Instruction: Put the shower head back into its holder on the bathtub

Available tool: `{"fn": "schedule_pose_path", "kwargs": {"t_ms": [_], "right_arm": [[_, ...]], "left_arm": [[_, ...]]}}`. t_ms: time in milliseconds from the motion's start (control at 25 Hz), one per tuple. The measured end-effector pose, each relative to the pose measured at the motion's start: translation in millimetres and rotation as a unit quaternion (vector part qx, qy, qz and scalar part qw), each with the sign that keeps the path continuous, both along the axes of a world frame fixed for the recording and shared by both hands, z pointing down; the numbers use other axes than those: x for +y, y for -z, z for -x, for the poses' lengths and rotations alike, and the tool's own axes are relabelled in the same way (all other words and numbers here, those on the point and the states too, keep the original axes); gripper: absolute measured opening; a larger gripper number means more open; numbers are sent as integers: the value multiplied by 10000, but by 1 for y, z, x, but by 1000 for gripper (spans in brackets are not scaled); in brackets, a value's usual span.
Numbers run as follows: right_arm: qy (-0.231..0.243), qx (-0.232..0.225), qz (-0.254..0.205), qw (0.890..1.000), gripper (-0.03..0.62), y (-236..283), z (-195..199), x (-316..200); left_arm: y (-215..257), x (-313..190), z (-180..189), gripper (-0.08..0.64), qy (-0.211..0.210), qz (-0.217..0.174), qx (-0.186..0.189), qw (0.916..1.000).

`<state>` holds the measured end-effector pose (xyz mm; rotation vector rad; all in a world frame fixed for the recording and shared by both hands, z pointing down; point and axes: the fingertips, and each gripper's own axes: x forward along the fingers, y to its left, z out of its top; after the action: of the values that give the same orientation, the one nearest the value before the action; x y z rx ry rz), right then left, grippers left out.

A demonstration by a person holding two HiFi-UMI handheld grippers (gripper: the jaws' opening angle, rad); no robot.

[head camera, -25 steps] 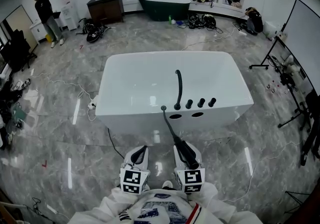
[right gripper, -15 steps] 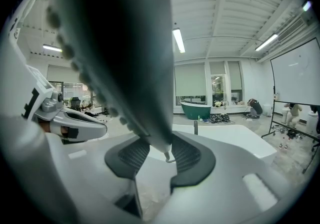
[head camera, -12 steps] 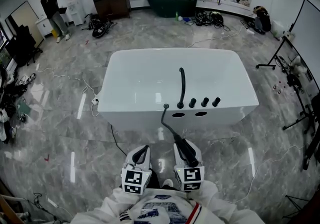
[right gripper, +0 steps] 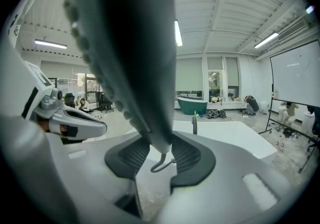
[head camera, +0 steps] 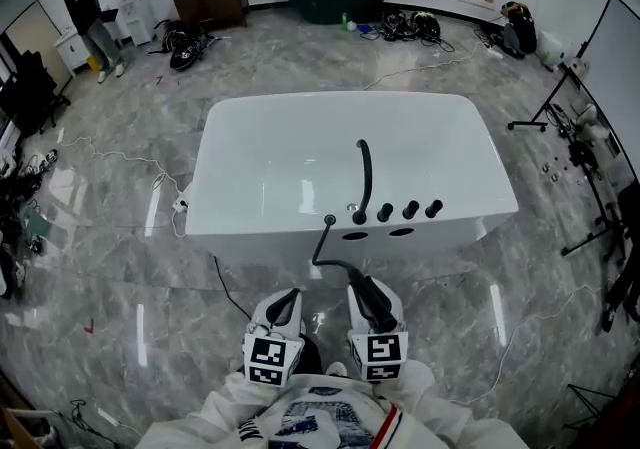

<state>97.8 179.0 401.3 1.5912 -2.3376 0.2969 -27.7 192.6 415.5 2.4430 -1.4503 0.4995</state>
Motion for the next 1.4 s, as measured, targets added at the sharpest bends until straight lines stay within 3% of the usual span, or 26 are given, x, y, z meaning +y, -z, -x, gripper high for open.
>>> {"fn": "schedule_pose_path", "kwargs": {"t_ms": [560,1400], "right_arm": [[-535,143,64,9984,137,-6,17,-69],[-1200,463,-34,9917,137,7,38,-111]], "left_arm": [[-8,-76,23,2,-384,148,88,9991],[-2,-140,51,2,-883,10,404,9953]]}}
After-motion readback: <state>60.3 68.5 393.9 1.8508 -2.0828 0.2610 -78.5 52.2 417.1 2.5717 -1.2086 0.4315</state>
